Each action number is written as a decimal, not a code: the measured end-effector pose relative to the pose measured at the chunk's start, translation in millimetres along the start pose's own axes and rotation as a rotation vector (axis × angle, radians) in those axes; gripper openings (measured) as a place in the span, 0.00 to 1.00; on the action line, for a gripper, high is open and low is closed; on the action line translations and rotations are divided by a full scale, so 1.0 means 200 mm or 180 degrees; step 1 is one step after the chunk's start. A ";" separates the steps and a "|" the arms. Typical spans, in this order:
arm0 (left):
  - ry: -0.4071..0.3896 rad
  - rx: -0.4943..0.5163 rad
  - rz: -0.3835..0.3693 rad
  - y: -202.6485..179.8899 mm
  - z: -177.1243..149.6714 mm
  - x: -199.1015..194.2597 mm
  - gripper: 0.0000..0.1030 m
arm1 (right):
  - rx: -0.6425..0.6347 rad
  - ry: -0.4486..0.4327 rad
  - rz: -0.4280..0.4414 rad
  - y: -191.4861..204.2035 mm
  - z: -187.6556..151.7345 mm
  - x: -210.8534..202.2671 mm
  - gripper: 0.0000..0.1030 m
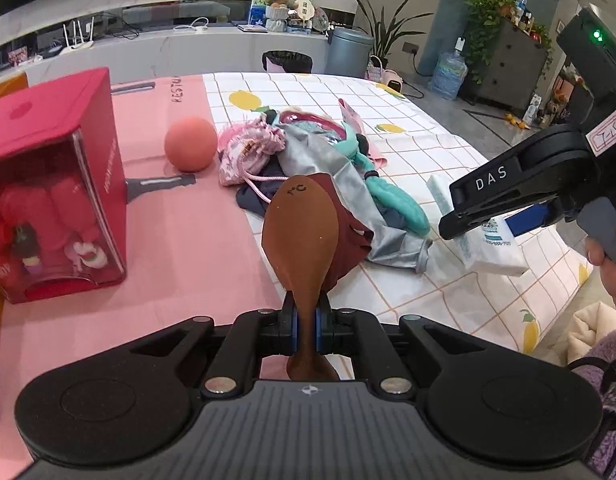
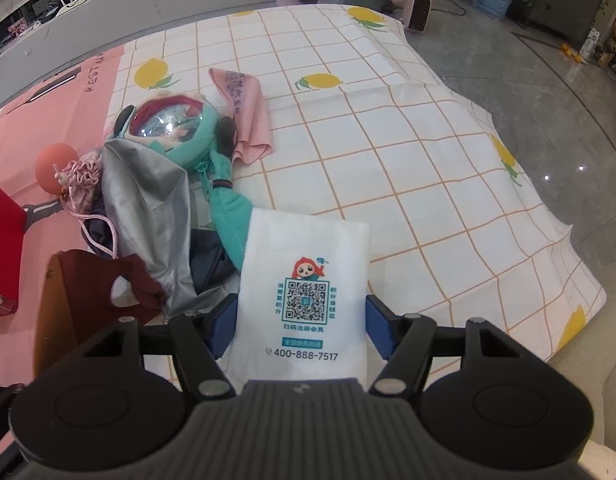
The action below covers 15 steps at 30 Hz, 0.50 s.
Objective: Organize soft objects
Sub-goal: 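Carry the brown felt and white QR packet over the orange box with both grippers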
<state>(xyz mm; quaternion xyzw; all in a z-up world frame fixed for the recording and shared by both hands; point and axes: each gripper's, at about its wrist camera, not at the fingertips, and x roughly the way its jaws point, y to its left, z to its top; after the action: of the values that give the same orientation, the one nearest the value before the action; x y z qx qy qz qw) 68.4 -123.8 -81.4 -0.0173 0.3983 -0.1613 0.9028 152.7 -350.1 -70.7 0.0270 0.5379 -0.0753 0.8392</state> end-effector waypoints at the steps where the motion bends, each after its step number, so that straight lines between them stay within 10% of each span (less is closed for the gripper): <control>1: -0.0020 0.0047 0.0018 -0.01 0.00 -0.01 0.08 | 0.0010 -0.0050 -0.0028 0.00 0.00 -0.01 0.64; 15: -0.0207 -0.0030 0.0000 0.03 0.08 -0.18 0.08 | 0.0204 -0.0548 -0.0103 0.03 0.03 -0.21 0.64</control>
<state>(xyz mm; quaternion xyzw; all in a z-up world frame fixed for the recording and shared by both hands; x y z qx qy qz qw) 59.0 -108.2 -44.7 -0.0267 0.3695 -0.1587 0.9152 141.6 -340.7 -29.4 0.0386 0.4614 -0.1080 0.8797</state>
